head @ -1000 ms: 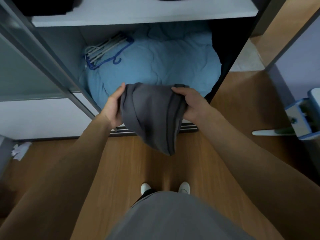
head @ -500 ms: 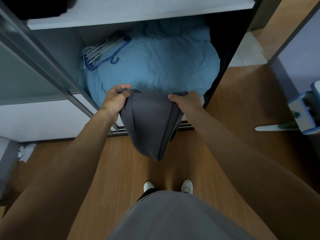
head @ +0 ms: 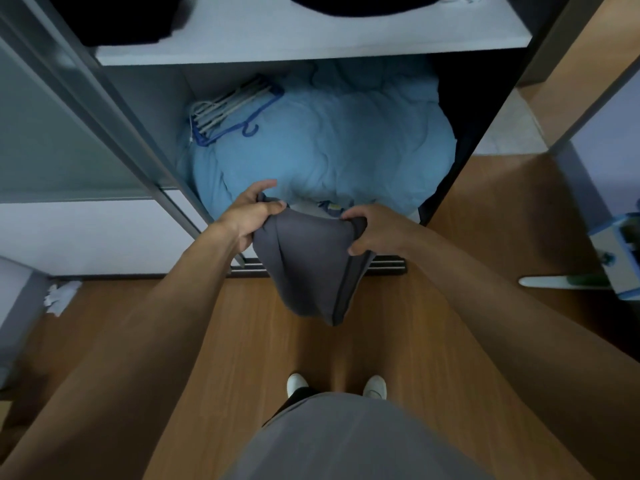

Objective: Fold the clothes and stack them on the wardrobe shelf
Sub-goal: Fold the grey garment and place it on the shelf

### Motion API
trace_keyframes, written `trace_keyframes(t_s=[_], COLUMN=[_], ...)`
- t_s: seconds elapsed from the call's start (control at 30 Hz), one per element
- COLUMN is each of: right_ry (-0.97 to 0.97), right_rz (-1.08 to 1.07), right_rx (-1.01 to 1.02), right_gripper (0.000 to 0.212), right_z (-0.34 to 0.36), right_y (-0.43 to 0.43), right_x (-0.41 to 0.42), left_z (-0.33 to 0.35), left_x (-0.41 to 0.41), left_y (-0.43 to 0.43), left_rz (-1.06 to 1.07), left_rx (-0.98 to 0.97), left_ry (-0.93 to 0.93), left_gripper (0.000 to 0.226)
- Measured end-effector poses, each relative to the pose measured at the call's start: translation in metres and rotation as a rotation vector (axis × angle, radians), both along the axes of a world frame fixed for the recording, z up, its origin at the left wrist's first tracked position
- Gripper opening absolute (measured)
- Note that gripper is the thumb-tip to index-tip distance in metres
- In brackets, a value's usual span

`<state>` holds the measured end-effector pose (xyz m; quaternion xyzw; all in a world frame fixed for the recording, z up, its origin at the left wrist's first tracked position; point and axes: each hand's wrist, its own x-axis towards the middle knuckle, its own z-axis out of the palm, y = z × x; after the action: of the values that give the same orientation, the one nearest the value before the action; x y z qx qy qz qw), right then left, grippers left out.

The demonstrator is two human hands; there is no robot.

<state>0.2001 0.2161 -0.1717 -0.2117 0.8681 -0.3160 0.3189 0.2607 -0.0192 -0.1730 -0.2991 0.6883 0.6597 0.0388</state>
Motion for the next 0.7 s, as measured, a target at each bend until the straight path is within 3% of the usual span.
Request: trace_keyframes(t_s=[0.13,0.23,0.37,0.43,0.5,0.63,0.7], right_ry=[0.147,0.212,0.258,0.243,0.244,0.273,0.359], right_rz=[0.051,-0.015,-0.082,-0.120,-0.150,-0.185,-0.153], right_rx=[0.094,0.090,0.130,0.110,0.107,0.046,0.022], right_gripper=[0.014,0.037,0.032,0.031,0.031,0.032,0.021], right_z=[0.004,0.003,0.007,0.010,0.013,0.015,0.016], right_y=[-0.007,-0.007,-0.002,0.000,0.001,-0.001,-0.002], right_x=[0.005,0.001,-0.001,-0.003,-0.004,-0.005,-0.005], left_z=[-0.009,-0.012,0.000,0.005,0.006,0.001,-0.003], left_x=[0.000,0.005,0.016,0.016,0.012,0.006,0.004], left_y=[-0.003,-0.004,-0.008,-0.010,-0.012,-0.012,-0.011], left_rz=[-0.045,-0.111,-0.379,-0.587,-0.722,-0.535,-0.489], left_rx=[-0.286,-0.250,-0.047,-0.236,-0.518,-0.791,-0.976], left_ry=[-0.095,-0.104,-0.182,-0.258,-0.348,-0.325,-0.252], left_gripper=[0.029,0.026,0.056,0.061,0.048,0.016,0.018])
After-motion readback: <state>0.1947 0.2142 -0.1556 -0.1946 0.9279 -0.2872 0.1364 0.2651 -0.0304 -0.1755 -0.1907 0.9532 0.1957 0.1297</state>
